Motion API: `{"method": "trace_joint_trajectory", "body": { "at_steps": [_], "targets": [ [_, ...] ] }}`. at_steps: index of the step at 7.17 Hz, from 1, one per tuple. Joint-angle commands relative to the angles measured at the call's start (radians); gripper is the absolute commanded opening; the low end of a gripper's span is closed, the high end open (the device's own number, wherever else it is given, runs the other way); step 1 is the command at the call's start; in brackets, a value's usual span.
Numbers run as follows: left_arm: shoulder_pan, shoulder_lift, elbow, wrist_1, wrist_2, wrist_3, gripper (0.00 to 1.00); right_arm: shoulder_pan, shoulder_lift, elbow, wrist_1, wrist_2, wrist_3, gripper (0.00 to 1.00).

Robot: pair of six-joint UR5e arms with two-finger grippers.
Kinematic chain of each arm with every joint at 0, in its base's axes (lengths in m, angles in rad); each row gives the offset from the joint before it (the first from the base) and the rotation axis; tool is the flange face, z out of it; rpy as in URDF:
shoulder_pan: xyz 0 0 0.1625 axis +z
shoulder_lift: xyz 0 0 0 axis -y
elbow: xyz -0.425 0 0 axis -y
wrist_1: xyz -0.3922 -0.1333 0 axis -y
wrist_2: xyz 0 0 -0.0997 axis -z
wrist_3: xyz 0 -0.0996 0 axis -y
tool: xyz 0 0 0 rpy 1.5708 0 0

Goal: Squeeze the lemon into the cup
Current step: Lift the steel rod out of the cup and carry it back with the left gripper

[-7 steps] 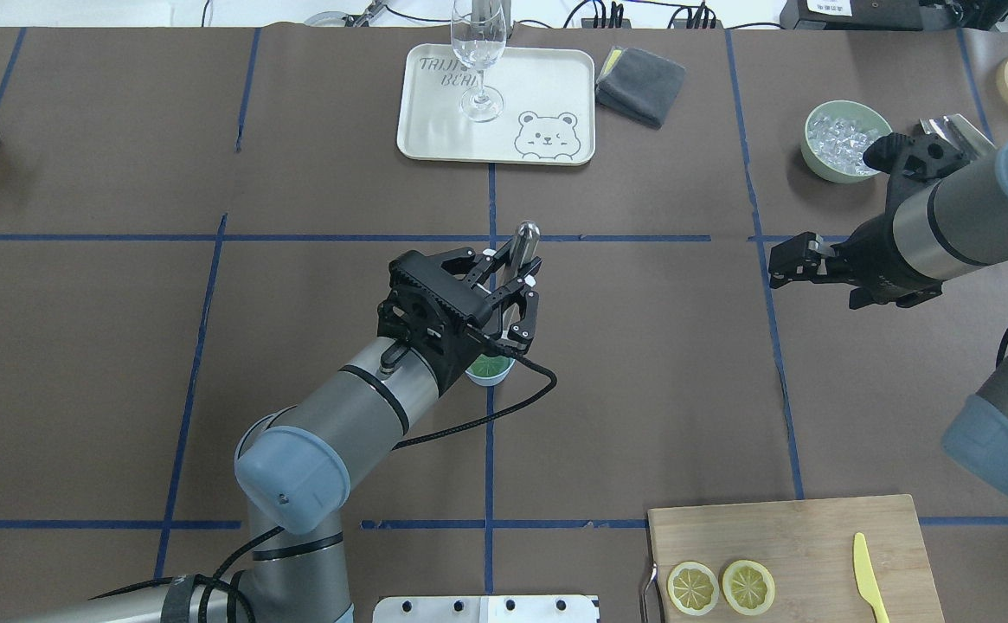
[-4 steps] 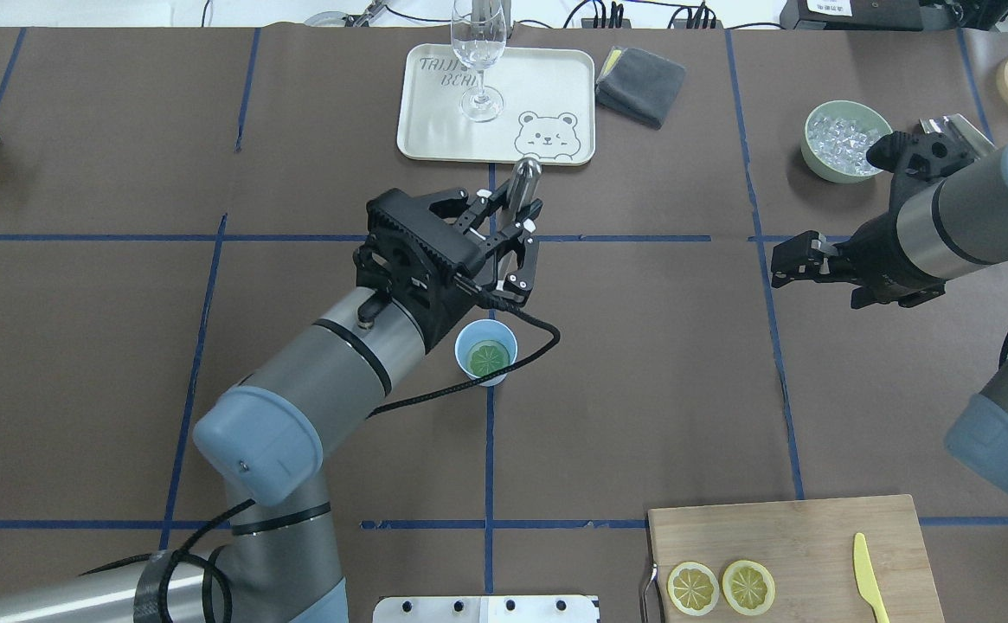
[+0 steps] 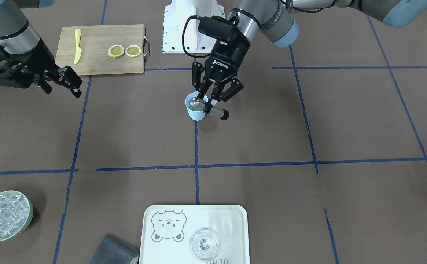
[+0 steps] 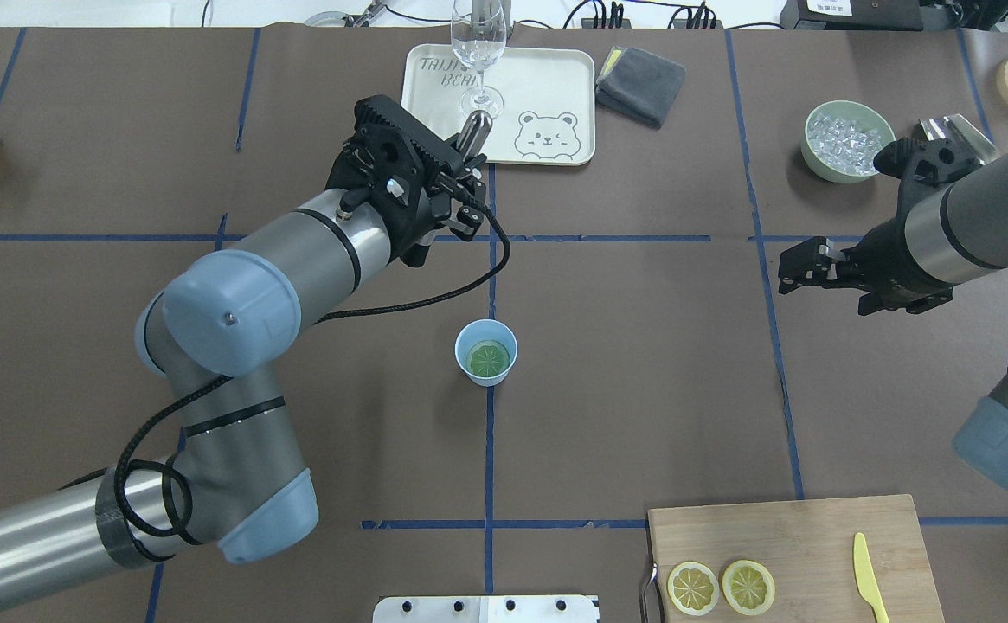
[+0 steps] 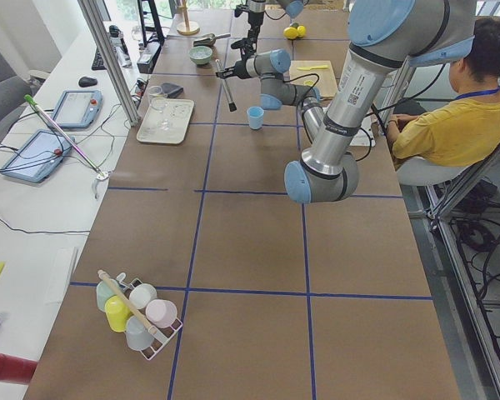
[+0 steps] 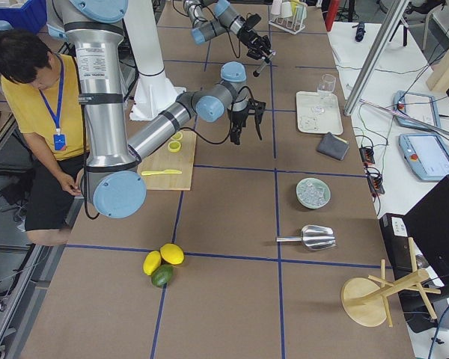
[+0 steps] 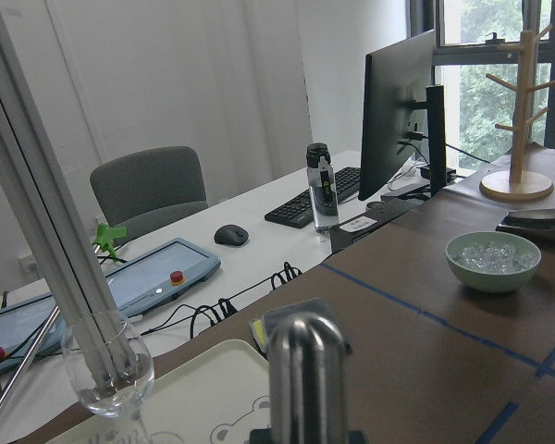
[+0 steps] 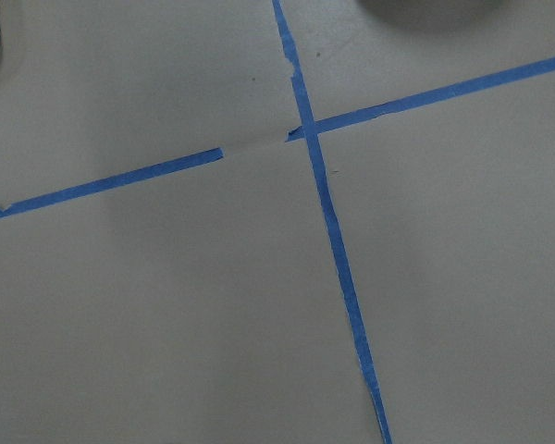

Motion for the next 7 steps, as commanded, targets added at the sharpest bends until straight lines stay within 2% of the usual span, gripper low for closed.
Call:
{"method": "trace_joint_trajectory", "body": {
  "at_steps": [1,2,4,5,6,7],
  "targets": [
    [-0.103,0.057,-0.02,0.222,-0.138,-0.045,0.0,0.021,-0.004,-0.017,0.0,0.002,-0.038,1.0],
    [-0.132,0.147,-0.051,0.272,-0.198,-0.056,0.0,0.024,-0.01,-0.017,0.0,0.004,-0.039,1.0],
    [-0.207,0.25,-0.071,0.397,-0.371,-0.071,0.0,0.025,-0.09,-0.002,0.029,0.011,-0.032,1.0],
    [-0.218,0.298,-0.056,0.439,-0.409,-0.083,0.0,0.024,-0.146,-0.011,0.128,0.014,-0.034,1.0],
    [-0.238,0.345,-0.056,0.444,-0.43,-0.088,0.0,0.025,-0.159,-0.028,0.162,0.016,-0.035,1.0],
    [-0.281,0.403,-0.045,0.444,-0.531,-0.1,0.0,0.025,-0.159,-0.034,0.163,0.014,-0.039,1.0]
  ]
}}
